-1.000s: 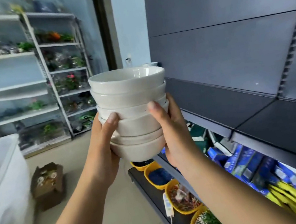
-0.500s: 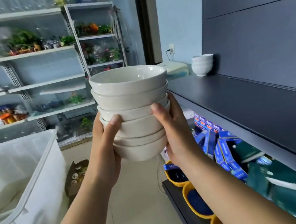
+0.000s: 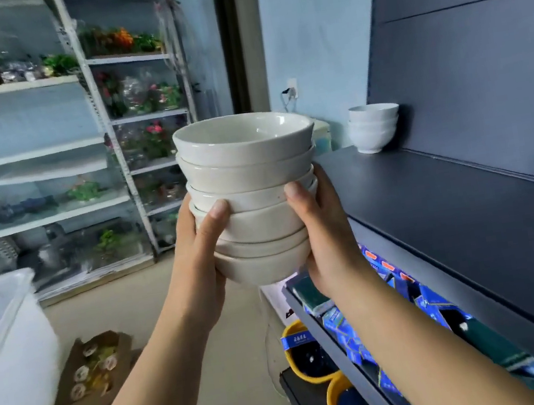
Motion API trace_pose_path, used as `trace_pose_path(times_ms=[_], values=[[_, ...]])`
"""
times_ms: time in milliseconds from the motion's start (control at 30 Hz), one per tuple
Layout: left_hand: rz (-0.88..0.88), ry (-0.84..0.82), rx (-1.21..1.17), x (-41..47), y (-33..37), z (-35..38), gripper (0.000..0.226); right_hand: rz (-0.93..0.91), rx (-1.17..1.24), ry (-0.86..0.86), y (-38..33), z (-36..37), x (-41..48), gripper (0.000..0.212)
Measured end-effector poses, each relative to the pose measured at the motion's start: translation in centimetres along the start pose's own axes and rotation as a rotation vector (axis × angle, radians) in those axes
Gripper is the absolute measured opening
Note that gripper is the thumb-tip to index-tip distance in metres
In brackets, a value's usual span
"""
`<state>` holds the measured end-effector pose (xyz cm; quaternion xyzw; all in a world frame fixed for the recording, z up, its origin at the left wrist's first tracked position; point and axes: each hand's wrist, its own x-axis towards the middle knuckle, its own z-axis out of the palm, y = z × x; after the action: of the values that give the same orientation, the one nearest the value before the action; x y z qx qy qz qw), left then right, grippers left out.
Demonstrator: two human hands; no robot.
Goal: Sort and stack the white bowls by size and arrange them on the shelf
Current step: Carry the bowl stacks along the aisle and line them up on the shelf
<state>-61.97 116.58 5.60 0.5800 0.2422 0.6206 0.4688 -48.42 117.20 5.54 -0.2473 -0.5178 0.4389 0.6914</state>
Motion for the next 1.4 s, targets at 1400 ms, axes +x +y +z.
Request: trace_pose_path(times_ms=[1400], values=[[-0.252, -0.962, -0.325, 31.1, -27.2, 16.6, 0.105, -0.156, -0.703, 0.788, 5.2, -22.4, 17.9, 0.092]])
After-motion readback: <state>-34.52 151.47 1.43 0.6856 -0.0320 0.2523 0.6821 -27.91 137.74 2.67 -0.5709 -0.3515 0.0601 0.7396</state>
